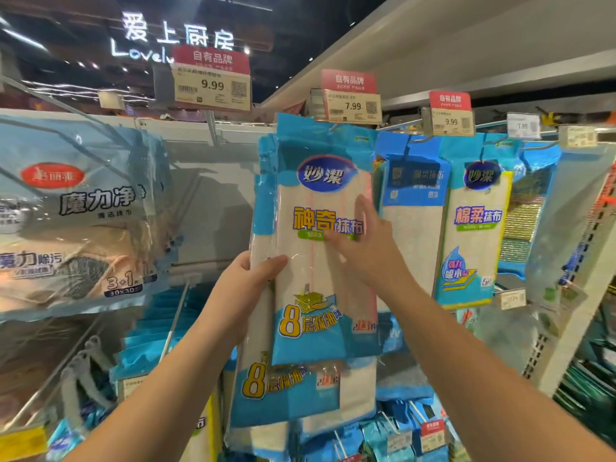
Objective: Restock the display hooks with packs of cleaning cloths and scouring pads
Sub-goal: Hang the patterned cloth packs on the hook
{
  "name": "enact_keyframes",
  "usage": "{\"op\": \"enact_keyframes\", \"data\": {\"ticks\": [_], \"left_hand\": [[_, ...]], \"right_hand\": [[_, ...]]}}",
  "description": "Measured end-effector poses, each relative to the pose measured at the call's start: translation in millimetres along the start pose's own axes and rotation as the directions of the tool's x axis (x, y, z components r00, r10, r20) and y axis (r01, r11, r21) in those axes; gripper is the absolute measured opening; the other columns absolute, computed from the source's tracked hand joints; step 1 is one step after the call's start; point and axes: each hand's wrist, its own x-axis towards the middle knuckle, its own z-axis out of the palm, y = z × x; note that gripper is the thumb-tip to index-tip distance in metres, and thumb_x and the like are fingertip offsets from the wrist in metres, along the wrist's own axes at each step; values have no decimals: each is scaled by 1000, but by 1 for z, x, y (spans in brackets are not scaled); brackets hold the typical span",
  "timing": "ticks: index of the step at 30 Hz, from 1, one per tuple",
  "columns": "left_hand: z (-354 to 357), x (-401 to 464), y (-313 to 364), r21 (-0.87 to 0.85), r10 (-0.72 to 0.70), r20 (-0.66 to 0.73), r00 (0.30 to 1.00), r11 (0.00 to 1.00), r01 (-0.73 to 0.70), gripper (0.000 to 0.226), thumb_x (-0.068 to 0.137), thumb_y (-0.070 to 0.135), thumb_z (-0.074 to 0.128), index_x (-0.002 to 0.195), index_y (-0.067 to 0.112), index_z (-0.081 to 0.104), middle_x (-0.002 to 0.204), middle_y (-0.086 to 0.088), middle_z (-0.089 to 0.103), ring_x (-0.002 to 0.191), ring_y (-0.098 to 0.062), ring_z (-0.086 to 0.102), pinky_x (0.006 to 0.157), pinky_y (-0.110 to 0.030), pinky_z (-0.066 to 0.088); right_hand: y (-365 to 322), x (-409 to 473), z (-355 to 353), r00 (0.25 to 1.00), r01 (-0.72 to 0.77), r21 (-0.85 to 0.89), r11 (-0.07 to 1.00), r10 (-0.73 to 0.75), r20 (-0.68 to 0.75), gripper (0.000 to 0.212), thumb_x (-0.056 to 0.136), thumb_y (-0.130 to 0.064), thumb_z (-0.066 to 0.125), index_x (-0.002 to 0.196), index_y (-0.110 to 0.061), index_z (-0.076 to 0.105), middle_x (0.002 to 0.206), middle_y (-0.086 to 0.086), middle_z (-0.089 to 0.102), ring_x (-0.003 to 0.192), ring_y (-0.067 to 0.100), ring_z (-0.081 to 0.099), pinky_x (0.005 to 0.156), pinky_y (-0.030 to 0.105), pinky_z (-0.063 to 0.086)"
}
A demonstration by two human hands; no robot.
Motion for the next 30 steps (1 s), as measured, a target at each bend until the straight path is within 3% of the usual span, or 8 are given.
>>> {"op": "enact_keyframes", "data": {"ticks": [4,7,13,17,19,23,27,30], "left_hand": [[-4,3,0,86,29,-34,999,996,-26,38,92,36,71,125,20,59,108,-2,77,94,-28,76,86,-57,59],[-12,-1,-2,195,87,-135,987,979,-59,29,92,41,69,114,23,64,99,1,78,84,-21,77,75,-45,62],[-47,-4,2,336,193,-319,928,939,-79,26,97,41,64,110,20,66,92,2,76,79,-17,74,61,-32,55],[-67,-5,6,290,196,-386,902,954,-83,27,97,39,64,113,17,65,98,-2,75,85,-22,72,65,-35,55],[-76,-5,6,232,164,-409,898,970,-72,26,96,39,65,111,19,66,98,-3,76,87,-24,73,73,-43,59],[-86,-3,6,165,125,-401,907,984,-63,28,95,39,67,113,17,66,100,-5,77,92,-28,74,84,-54,59],[-84,1,9,120,103,-342,934,991,-65,28,96,38,66,114,17,66,97,-5,78,91,-29,75,86,-57,58],[-80,3,9,90,91,-285,954,994,-68,29,95,38,66,116,17,65,101,-8,77,96,-32,74,89,-62,56]], "right_hand": [[18,-8,18,999,-50,-11,999,50,11,93,86,-50,71,157,-40,11,134,-4,29,133,23,44,107,35,35],[21,2,24,999,-43,-42,998,43,11,95,86,-50,71,157,-37,11,126,-5,27,133,25,43,109,36,34],[25,43,43,995,-92,-126,988,97,34,97,86,-53,70,158,-37,7,147,11,24,131,34,44,112,47,33],[33,75,64,992,-113,-134,984,119,32,99,83,-59,70,158,-34,9,139,13,29,124,36,49,112,43,36],[37,89,73,990,-123,-160,979,132,44,100,83,-61,68,158,-34,7,143,18,28,125,38,48,111,41,38],[50,108,90,992,-106,-182,978,117,51,96,89,-47,69,158,-33,4,152,25,29,136,39,38,111,42,35],[58,114,97,993,-83,-236,968,101,62,94,95,-31,66,157,-39,-4,160,30,8,120,36,57,102,39,43],[55,115,95,990,-98,-251,963,121,78,93,95,-39,64,158,-37,-5,161,29,-2,134,41,46,113,44,33]]}}
